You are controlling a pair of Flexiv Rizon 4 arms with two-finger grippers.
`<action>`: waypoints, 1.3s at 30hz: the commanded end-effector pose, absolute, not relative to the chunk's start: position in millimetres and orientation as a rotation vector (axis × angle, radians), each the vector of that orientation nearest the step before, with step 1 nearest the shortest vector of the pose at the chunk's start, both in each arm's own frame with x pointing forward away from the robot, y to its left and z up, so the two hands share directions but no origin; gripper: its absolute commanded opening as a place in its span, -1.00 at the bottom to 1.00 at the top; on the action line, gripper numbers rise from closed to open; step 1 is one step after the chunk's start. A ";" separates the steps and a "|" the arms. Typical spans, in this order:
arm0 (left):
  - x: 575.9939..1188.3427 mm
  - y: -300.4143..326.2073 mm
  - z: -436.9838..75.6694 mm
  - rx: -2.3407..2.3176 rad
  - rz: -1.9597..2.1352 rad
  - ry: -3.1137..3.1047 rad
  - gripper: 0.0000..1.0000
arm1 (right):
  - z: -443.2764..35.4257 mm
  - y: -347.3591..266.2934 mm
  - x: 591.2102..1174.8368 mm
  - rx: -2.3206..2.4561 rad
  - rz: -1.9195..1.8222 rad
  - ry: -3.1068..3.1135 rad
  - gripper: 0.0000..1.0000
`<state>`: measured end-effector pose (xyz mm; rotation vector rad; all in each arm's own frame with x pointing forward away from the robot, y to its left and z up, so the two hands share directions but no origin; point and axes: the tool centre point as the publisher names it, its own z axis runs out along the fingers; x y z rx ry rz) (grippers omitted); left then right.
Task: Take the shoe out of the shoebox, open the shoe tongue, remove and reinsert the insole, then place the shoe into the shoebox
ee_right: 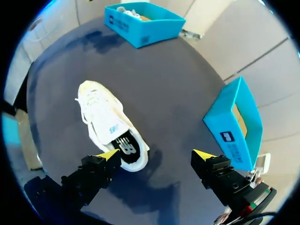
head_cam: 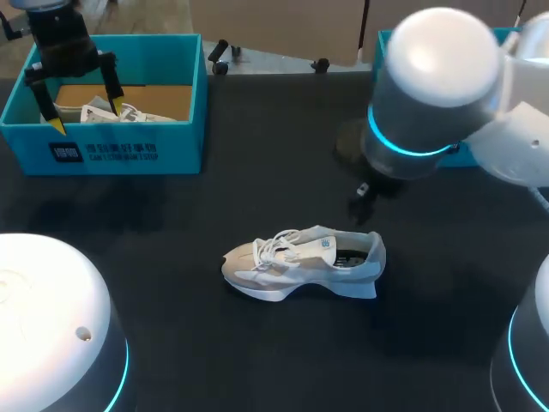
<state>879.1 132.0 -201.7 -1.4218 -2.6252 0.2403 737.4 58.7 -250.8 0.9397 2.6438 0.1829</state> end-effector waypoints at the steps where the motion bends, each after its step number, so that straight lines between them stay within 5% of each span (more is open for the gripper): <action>1: 879.1 132.1 -202.3 -1.423 0.239 -2.626 1.00 | -254.0 10.6 723.1 0.600 0.517 2.739 1.00; 39: 879.1 132.1 -202.3 -1.423 0.239 -2.626 1.00 | -280.9 -51.7 715.1 0.033 1.501 2.618 1.00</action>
